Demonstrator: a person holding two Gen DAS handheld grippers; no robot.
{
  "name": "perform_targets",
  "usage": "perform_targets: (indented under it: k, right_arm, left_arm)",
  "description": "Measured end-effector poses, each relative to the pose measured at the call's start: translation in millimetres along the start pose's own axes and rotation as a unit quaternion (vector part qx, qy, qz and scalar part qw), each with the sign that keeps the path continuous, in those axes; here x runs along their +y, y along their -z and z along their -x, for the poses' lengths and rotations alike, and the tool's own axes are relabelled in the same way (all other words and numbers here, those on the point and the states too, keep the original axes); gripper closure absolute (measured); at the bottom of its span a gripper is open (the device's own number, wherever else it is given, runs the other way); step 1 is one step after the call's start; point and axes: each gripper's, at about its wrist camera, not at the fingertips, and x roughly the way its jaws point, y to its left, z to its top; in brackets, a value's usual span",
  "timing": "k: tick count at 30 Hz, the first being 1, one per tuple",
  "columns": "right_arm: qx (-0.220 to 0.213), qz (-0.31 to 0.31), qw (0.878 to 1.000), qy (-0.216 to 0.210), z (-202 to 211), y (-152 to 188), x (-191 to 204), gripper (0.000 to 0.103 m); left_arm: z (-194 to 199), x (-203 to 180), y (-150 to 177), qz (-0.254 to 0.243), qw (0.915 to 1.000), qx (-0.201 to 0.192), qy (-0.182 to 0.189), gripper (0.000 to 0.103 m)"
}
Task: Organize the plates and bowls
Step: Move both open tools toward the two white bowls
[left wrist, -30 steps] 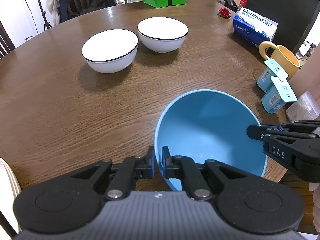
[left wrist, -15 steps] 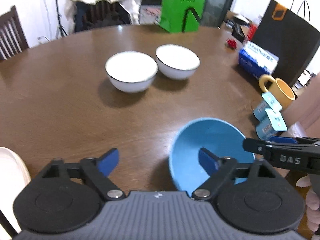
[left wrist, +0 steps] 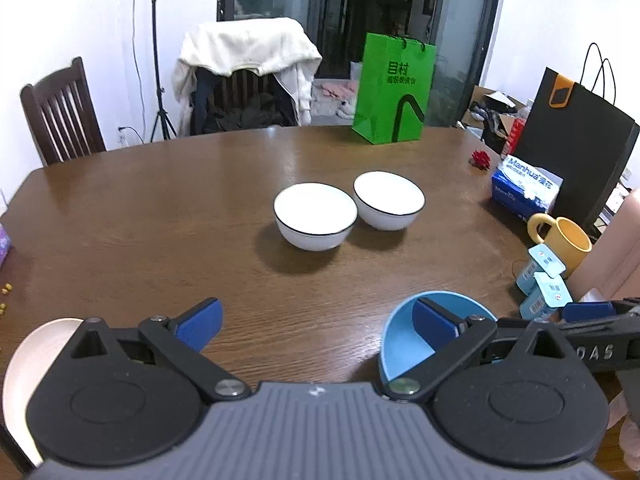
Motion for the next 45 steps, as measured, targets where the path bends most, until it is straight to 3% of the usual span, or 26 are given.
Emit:
perform_targets:
  k: [14, 24, 45]
  right_arm:
    - [-0.022, 0.001, 1.000, -0.020, 3, -18, 24, 0.000]
    - [-0.034, -0.008, 0.999, -0.011, 5, -33, 29, 0.000]
    - [0.000, -0.030, 1.000, 0.002, -19, -51, 22, 0.000]
  left_arm:
    - [4, 16, -12, 0.008, 0.9999, -0.003, -0.011, 0.000]
    - [0, 28, -22, 0.019, 0.9997, 0.005, -0.016, 0.000]
    - [-16, 41, -37, 0.049, 0.9984, 0.017, -0.025, 0.000]
